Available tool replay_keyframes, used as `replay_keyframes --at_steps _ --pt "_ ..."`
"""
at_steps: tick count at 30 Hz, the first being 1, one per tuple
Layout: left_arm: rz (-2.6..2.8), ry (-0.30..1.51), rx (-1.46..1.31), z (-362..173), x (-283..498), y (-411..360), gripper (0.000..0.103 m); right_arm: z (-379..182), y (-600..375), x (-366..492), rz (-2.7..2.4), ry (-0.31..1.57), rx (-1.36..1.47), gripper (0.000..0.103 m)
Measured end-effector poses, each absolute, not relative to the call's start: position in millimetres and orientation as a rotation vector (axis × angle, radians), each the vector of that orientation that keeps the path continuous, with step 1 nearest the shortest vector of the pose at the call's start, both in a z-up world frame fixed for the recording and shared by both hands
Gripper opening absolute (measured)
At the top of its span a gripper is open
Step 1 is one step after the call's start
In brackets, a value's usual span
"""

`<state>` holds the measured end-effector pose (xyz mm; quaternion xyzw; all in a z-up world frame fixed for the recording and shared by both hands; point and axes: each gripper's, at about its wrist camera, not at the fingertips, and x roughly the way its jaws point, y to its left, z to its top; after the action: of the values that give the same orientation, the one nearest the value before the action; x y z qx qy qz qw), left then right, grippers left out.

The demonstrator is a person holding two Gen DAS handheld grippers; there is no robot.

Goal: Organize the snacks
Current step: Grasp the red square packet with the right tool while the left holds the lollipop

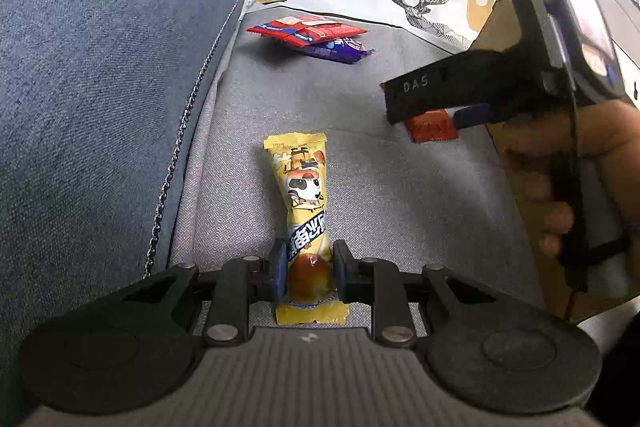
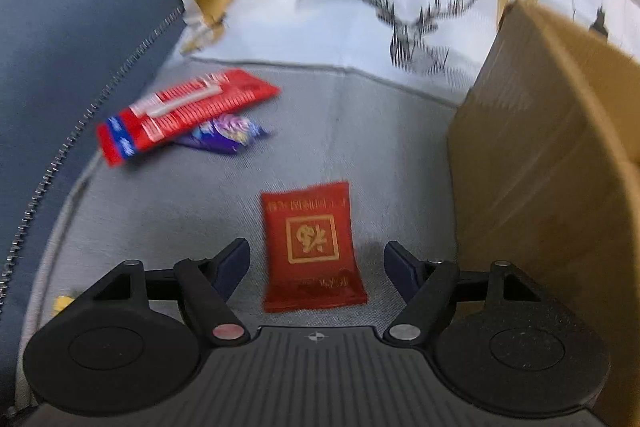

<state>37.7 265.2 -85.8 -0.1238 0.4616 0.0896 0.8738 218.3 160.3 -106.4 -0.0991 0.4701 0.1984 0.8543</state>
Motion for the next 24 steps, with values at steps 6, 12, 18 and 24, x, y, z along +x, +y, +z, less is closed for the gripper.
replay_keyframes --at_steps 6,12,18,24 --pt "0.183 0.965 -0.263 -85.1 37.5 265.6 0.026 -107.3 155.5 210.6 0.495 0.994 -0.18 0.044" --pt "0.179 0.952 -0.266 -82.4 33.0 265.6 0.026 -74.0 142.3 170.0 0.588 0.946 -0.206 0.044" --pt "0.159 0.942 -0.273 -79.0 29.6 265.0 0.026 -44.9 113.2 106.0 0.678 0.921 -0.258 0.044" --pt "0.127 0.968 -0.289 -76.5 26.7 264.6 0.026 -37.0 88.7 56.3 0.721 0.906 -0.265 0.044"
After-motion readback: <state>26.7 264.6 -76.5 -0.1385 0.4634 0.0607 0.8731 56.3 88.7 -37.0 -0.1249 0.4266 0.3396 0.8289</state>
